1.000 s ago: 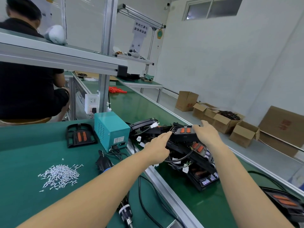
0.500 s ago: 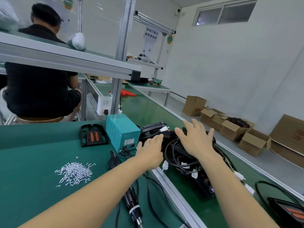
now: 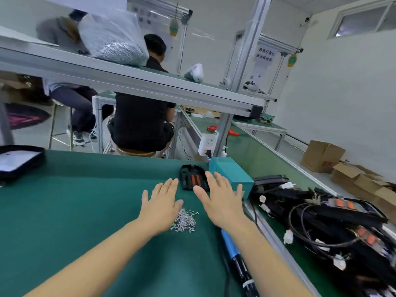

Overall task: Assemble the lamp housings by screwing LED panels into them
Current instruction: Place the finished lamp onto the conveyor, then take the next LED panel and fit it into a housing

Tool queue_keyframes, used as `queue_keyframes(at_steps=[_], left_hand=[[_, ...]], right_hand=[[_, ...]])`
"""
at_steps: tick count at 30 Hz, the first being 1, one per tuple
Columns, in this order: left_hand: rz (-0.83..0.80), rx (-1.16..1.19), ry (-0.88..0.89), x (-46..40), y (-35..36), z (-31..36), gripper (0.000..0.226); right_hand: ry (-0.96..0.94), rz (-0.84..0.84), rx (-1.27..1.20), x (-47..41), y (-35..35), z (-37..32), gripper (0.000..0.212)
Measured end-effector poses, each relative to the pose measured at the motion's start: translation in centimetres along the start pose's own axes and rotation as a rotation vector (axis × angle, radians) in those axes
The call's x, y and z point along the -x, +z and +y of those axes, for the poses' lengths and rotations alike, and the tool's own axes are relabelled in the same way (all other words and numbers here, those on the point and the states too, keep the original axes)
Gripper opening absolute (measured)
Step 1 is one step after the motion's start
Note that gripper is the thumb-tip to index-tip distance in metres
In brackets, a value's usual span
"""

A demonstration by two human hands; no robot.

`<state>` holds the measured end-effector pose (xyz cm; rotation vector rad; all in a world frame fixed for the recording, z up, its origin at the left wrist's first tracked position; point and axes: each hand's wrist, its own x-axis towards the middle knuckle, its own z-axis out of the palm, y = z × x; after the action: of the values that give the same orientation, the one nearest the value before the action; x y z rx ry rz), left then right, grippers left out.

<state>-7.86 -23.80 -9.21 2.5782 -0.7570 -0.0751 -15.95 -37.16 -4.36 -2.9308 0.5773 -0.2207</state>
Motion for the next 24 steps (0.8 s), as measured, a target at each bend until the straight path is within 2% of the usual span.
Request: queue_keyframes(at_steps=[8, 16, 20, 24], left_hand=[[0.068, -0.035, -0.195, 3.5, -3.0, -9.6, 0.063], [0.126, -0.155, -0.403, 4.9, -6.0, -20.2, 0.060], [0.230, -0.270, -0.510, 4.3, -8.6, -26.4, 0.059], [0.303, -0.458, -0.547, 3.0, -11.0, -31.1, 0.061]], right_hand=[[-0.156, -0.122, -0.059, -1.1, 5.1, -9.4, 0.066], [-0.339, -0.220, 0.005, -0.9, 8.9, -17.5, 0.066], [-0.380, -0.252, 0.021, -1.1, 10.0, -20.0, 0.065], [-0.384, -0.262, 0.036, -1.7, 10.8, -21.3, 0.065]])
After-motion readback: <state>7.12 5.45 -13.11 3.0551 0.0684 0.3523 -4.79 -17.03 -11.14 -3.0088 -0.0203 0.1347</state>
